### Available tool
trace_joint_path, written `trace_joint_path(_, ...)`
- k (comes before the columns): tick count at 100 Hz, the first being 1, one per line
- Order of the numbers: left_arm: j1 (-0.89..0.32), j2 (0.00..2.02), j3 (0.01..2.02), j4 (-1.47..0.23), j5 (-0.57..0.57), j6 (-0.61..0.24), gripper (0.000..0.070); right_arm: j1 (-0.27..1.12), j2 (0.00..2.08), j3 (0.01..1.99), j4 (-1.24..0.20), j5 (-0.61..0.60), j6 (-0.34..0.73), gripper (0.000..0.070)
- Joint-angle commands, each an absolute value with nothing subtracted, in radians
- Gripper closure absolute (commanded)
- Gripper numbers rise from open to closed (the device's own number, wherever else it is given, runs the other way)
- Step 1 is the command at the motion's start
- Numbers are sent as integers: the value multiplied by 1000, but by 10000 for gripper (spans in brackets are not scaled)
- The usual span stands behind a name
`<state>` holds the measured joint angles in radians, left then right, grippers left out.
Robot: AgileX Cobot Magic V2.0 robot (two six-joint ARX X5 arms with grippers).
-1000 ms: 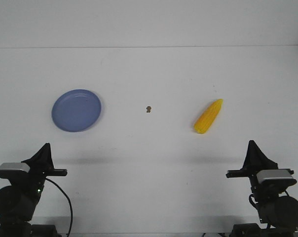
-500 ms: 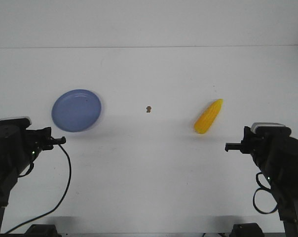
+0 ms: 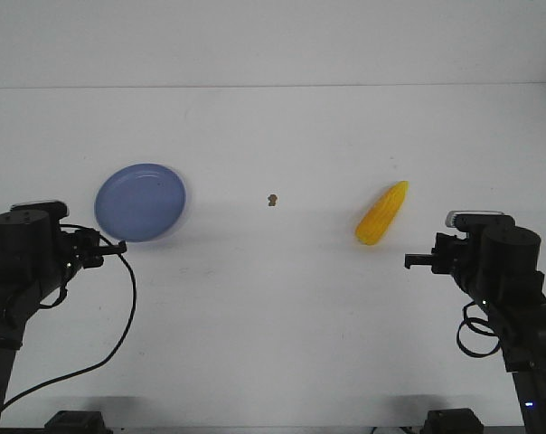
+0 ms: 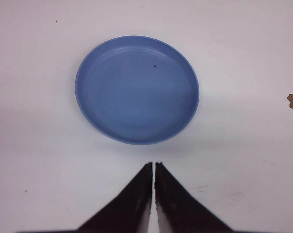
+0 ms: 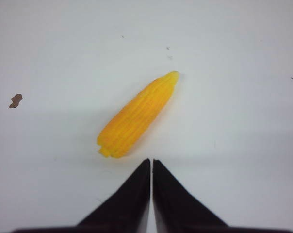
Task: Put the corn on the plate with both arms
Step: 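Reach the left gripper to the near rim of the blue plate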
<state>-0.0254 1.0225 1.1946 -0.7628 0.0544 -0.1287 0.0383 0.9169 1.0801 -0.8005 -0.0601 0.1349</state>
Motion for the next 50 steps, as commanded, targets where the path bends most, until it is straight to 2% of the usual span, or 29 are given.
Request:
trace_joint_path(1, -24, 1028, 1217, -758, 56, -118, 688, 38, 922, 1102, -797, -63, 127, 684)
trace_joint_path(27, -23, 1028, 1217, -762, 56, -118, 667, 39, 922, 1102, -801, -64, 126, 684)
trace_joint_path(32, -23, 1028, 1217, -762, 56, -118, 597, 39, 922, 1102, -804, -64, 126, 681)
trace_joint_path(38, -23, 1028, 1217, -761, 56, -119, 458, 39, 922, 1102, -808, -64, 126, 668)
trace_joint_path(44, -23, 1028, 1217, -761, 56, -121, 333, 39, 922, 1102, -809, -64, 126, 583)
trace_joint_path(50, -23, 1028, 1217, -760, 56, -121, 273, 39, 922, 1102, -809, -63, 126, 431)
